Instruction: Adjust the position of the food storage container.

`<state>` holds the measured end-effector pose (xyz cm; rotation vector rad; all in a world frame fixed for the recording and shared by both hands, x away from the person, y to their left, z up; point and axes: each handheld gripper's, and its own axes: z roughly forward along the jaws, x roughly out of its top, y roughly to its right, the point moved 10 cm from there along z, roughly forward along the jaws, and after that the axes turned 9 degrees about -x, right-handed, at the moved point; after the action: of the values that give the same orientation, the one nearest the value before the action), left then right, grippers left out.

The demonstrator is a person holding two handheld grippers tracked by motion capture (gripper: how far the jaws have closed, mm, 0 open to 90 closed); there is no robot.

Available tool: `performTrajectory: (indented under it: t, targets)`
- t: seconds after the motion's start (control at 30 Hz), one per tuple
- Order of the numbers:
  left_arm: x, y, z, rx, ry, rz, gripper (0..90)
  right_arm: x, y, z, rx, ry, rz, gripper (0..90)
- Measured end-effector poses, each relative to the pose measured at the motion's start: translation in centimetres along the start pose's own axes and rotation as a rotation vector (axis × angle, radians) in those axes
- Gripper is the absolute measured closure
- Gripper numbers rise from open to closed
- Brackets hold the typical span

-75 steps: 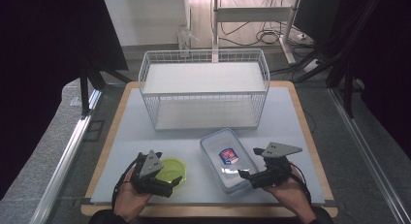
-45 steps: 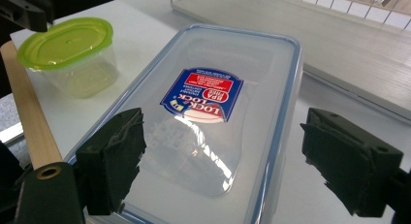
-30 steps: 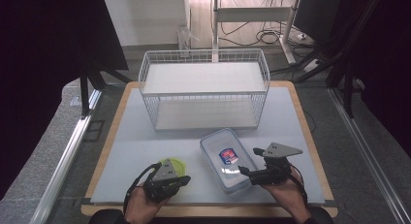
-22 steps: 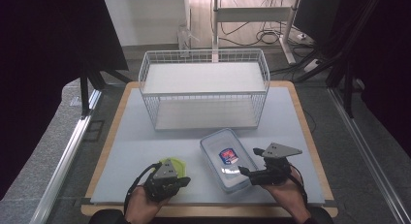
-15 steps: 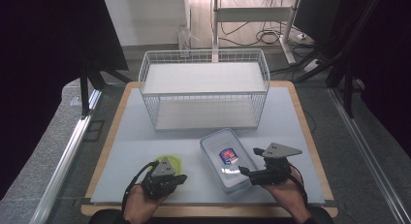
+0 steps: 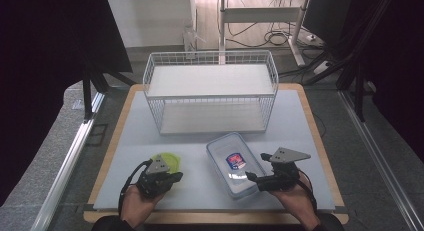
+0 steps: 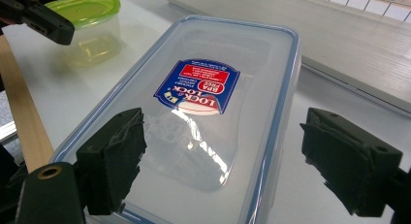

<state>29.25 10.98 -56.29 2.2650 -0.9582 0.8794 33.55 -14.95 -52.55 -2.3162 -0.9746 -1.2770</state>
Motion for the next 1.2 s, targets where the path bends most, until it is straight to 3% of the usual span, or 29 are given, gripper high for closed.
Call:
performTrajectory:
  t: [0.87, 1.07, 1.2]
  targets:
    - [-0.3, -7.4, -1.5, 0.163, 0.025, -0.100, 89.9, 0.0, 0.0, 0.1, 0.005, 0.004, 0.004, 16.7]
    - [-0.2, -7.5, -1.5, 0.177, 0.026, -0.094, 89.9, 0.0, -0.1, 0.1, 0.010, 0.003, 0.010, 17.9]
    - [0.7, -6.7, -1.4, 0.159, 0.066, -0.087, 88.8, 0.1, -0.2, 0.0, 0.028, 0.003, 0.026, 25.3]
